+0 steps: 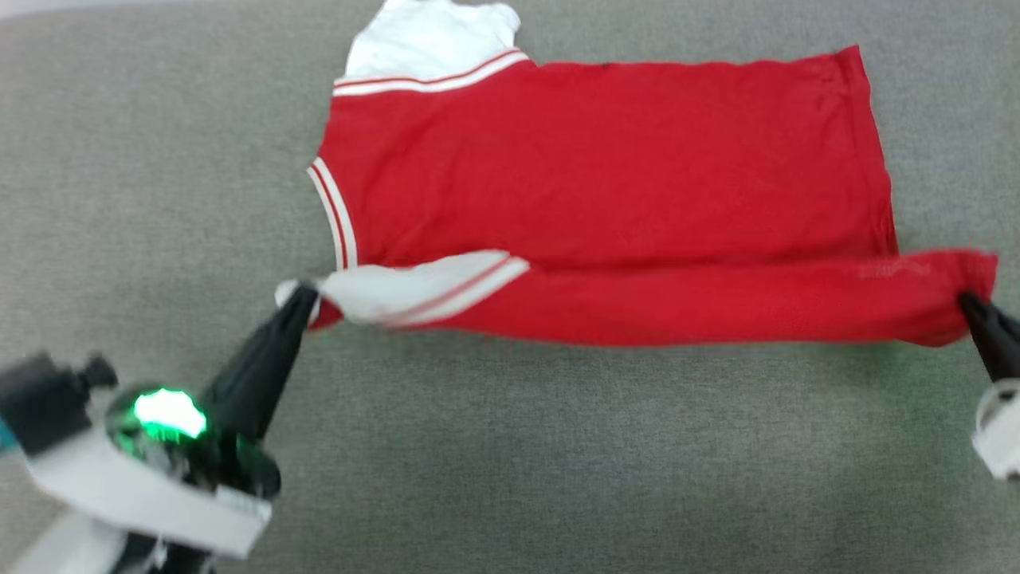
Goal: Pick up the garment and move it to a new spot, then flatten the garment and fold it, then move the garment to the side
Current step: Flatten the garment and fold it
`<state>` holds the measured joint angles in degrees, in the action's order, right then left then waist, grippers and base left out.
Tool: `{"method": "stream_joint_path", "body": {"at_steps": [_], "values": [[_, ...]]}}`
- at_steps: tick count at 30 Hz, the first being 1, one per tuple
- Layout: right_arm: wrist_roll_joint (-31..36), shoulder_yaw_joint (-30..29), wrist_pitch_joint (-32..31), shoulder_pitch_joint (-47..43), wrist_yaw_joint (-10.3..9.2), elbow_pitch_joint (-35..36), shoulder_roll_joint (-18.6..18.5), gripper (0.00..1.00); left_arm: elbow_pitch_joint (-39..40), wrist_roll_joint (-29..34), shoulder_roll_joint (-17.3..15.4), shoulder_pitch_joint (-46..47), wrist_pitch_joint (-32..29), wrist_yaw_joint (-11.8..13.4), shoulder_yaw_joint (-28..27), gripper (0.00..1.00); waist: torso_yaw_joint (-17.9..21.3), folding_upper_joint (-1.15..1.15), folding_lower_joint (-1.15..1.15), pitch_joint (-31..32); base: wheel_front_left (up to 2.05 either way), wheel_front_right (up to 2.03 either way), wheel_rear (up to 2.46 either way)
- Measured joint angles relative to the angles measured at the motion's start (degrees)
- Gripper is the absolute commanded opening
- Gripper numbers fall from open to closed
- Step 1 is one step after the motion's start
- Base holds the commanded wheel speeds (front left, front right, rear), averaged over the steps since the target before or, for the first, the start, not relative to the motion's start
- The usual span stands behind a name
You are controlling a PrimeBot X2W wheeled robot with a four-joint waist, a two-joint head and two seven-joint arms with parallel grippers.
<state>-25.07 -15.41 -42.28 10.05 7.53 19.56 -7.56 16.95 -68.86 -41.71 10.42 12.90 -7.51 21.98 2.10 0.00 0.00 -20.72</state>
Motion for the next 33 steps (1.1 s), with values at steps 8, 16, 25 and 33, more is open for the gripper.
{"method": "stream_joint_path", "body": {"at_steps": [8,16,25,33], "values": [[2.1,2.4,2.5,9.3,0.00,-9.4,-1.7,0.00,-10.4,-4.4,1.1,13.0,-0.8,0.0,2.8,0.00,0.5,0.00,0.00,-4.2,0.00,0.00,0.00],[3.9,4.6,7.0,12.0,0.00,-15.5,-1.6,0.00,-24.0,-0.5,2.7,18.4,1.2,0.0,6.3,0.00,0.4,0.00,0.00,-8.8,0.00,0.00,0.00],[4.4,6.7,11.0,14.1,0.00,-18.8,-2.6,0.00,-30.0,3.7,3.9,21.6,2.3,0.0,9.5,0.27,-0.1,0.00,0.00,-10.0,0.00,0.00,0.00],[5.0,7.6,15.3,12.3,0.00,-19.2,-4.8,1.00,-28.4,6.6,0.3,21.5,2.2,0.0,11.7,1.00,-0.9,0.00,0.00,-6.7,0.00,0.00,0.00]]}}
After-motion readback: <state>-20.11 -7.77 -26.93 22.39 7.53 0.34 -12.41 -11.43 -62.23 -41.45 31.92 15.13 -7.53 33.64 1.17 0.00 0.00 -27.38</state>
